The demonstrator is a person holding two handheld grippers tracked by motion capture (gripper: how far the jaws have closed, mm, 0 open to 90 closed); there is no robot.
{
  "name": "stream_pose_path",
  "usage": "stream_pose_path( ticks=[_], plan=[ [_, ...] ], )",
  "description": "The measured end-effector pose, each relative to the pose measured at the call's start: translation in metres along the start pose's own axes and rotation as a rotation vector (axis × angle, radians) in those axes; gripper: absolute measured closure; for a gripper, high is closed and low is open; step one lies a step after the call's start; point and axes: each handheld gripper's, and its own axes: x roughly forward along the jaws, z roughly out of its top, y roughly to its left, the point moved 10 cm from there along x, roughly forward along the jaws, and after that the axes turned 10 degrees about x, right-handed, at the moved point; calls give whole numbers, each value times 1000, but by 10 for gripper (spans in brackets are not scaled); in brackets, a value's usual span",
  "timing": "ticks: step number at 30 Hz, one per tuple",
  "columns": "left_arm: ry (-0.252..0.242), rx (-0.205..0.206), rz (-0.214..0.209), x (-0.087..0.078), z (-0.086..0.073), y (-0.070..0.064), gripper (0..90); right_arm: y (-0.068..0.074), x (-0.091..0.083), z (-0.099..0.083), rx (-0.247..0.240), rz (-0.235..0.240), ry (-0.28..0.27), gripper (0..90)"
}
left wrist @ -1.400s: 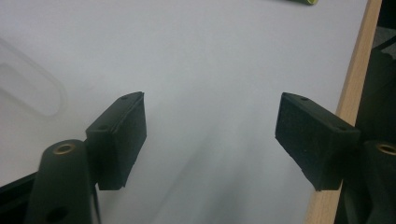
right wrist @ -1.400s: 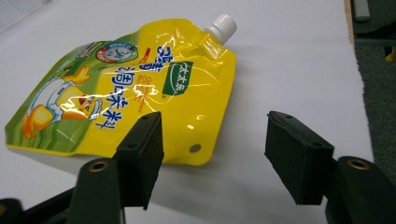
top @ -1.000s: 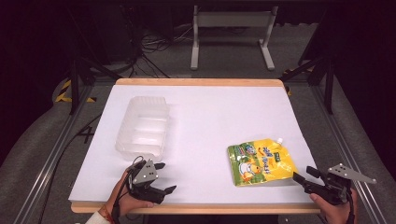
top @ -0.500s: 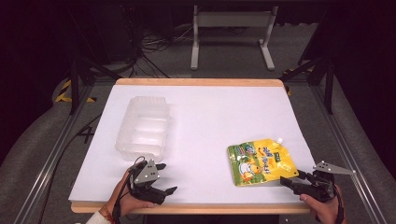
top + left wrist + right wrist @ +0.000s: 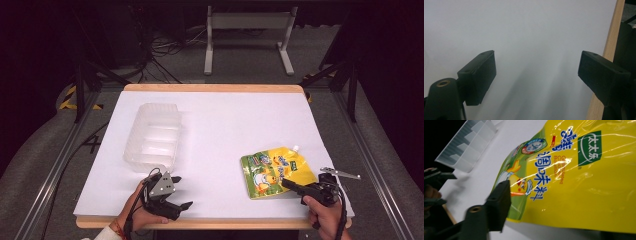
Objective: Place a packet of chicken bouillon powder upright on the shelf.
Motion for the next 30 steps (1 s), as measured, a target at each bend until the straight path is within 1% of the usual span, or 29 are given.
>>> stream_pose_path(
  ticks=[2, 3, 4, 6, 7, 9, 11, 12, 14, 17, 18, 19, 20, 21, 22, 24, 26, 28, 30],
  plan=[
    [-2, 0, 1, 0, 1, 0, 155, 3, 4, 2, -18, -21, -16, 652],
    [-5, -2, 3, 0, 2, 0, 156, 4, 6, 3, -28, -30, -28, 712],
    [-7, -1, 3, 0, 2, 0, 156, 7, 7, 4, -35, -26, -33, 753],
    [-13, -5, 1, 0, 4, 1, 158, 13, 7, 9, -69, -25, -62, 815],
    [-12, -3, 5, 0, 4, 2, 158, 16, 7, 10, -78, -21, -68, 830],
    [-14, -5, 3, 0, 5, 2, 159, 24, 5, 13, -94, 3, -86, 866],
    [-22, -4, 8, 0, 8, 3, 162, 31, 4, 16, -127, 17, -101, 894],
    [-22, -7, 9, 1, 10, 3, 164, 36, 4, 17, -146, 28, -105, 900],
    [-38, -8, 12, 1, 16, 6, 169, 47, 3, 19, -197, 53, -105, 900],
    [-63, -19, 9, 3, 26, 8, 174, 61, 4, 22, -255, 70, -107, 900],
    [-74, -24, 8, 4, 30, 10, 177, 64, 5, 23, -271, 72, -106, 900],
    [-74, -24, 8, 4, 30, 10, 178, 64, 5, 23, -271, 72, -106, 900],
    [-86, -30, 2, 6, 36, 11, 180, 73, 6, 24, -302, 85, -106, 900],
    [-92, -28, 0, 7, 39, 12, 182, 78, 7, 23, -316, 90, -99, 900],
    [-91, -27, 3, 8, 41, 13, 183, 83, 8, 23, -343, 91, -98, 900],
    [-95, -31, 10, 9, 48, 15, 190, 91, 9, 23, -375, 101, -94, 900],
    [-104, -26, 5, 10, 54, 15, 198, 102, 11, 21, -424, 104, -94, 900],
    [-103, -18, 18, 11, 59, 18, 209, 110, 12, 20, -449, 107, -92, 900],
    [-105, -20, 17, 13, 62, 20, 218, 118, 13, 19, -484, 111, -91, 900]
  ],
)
